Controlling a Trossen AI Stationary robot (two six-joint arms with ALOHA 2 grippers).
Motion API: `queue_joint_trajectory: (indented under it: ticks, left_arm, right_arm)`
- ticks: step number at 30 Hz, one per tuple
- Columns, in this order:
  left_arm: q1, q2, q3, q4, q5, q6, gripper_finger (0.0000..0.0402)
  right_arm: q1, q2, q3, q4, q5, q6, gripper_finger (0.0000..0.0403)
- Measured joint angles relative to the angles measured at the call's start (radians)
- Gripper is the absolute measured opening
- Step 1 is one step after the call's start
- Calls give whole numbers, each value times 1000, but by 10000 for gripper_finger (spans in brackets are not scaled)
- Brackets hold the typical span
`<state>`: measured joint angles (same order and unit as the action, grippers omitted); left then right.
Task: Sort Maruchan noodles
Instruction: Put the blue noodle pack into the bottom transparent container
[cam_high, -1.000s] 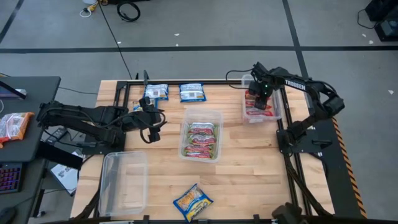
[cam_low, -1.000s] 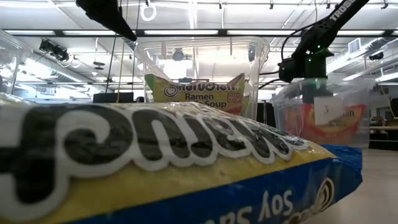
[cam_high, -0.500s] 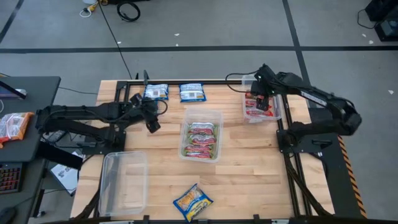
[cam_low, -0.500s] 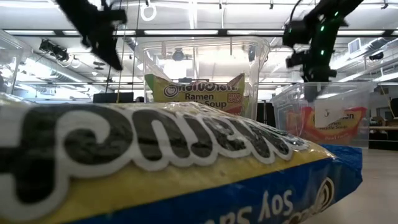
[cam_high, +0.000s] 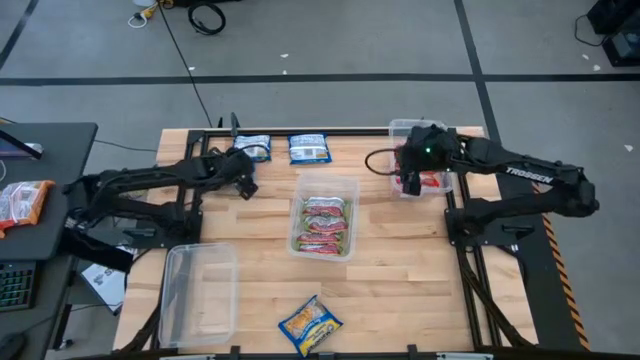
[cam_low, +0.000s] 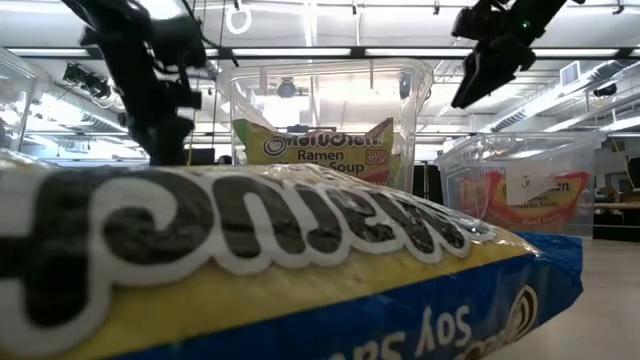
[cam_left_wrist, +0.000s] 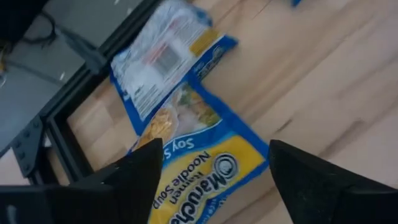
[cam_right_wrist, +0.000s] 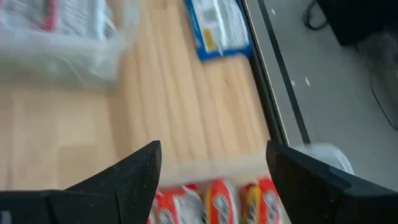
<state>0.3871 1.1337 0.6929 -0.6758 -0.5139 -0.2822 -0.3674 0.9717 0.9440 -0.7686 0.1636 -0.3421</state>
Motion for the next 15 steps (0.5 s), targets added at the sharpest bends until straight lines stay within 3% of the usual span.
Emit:
queue_joint_trajectory:
  ticks: [8,15]
  left_arm:
    - [0,275,0,66,-24,31,316]
    - [-27,392,0,94,-76,3,316]
  right_arm:
    - [115,56,0,35,61,10,293]
    - [139,90,0,36,80,11,293]
